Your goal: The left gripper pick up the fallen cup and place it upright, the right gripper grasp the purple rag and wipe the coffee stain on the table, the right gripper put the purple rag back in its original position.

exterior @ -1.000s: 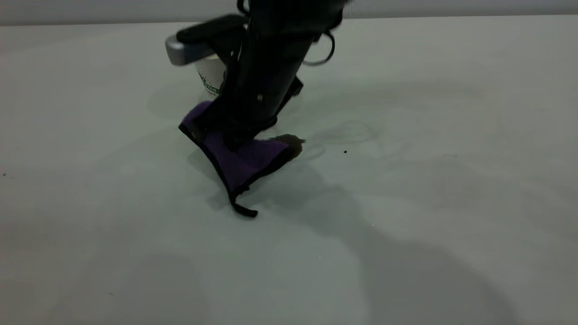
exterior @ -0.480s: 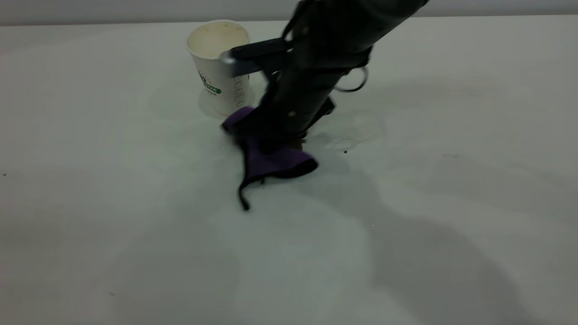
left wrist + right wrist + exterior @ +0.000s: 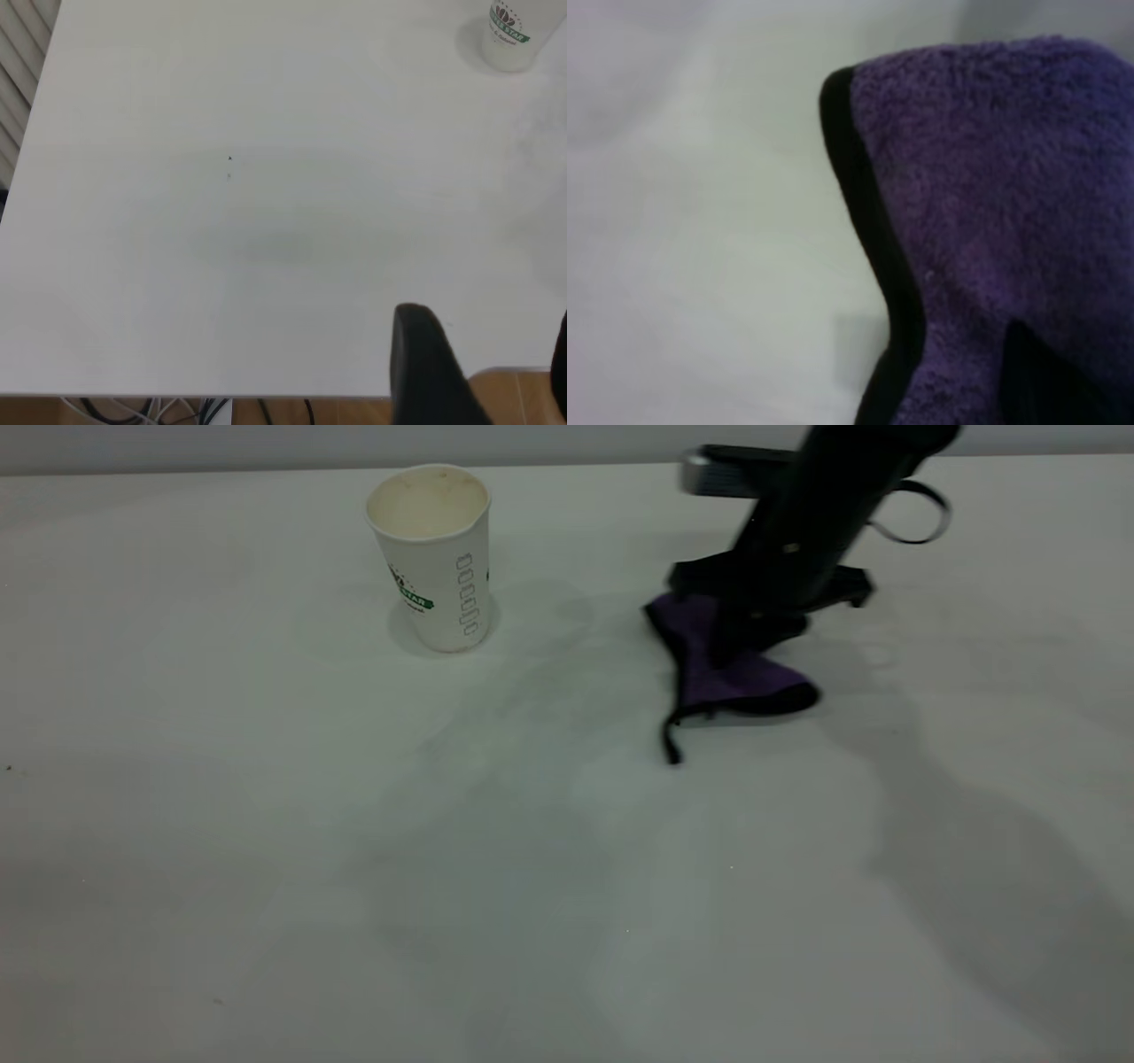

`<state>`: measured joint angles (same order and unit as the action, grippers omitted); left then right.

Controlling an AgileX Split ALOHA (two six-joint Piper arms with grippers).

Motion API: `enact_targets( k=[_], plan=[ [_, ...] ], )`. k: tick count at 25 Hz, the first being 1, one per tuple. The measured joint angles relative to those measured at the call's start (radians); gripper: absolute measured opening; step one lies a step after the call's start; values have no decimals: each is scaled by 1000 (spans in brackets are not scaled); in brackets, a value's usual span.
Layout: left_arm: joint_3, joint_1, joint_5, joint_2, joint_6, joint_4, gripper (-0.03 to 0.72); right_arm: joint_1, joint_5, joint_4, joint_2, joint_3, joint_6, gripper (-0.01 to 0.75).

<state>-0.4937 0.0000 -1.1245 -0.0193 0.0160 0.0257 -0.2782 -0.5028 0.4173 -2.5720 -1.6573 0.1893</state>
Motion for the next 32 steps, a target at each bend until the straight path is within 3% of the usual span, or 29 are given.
enact_targets(
  k=[5, 8, 10, 14, 16, 26, 32],
  plan=[
    [0, 0, -1, 0, 0, 0, 414, 136, -63, -77, 5, 0, -15, 80],
    [0, 0, -1, 0, 0, 0, 414, 221, -80, -179, 17, 0, -25, 157],
    [0, 0, -1, 0, 0, 0, 414, 268, -110, -237, 31, -1, -27, 281],
    [0, 0, -2, 0, 0, 0, 414, 324, -264, -346, 91, -37, -21, 626],
    [0, 0, -2, 0, 0, 0, 414, 327, -333, -369, 170, -72, -18, 700],
    [0, 0, -2, 0, 0, 0, 414, 299, -699, -379, 667, -128, -18, 728],
    [0, 0, -2, 0, 0, 0, 414, 249, -727, -385, 934, -41, -18, 728]
  ],
)
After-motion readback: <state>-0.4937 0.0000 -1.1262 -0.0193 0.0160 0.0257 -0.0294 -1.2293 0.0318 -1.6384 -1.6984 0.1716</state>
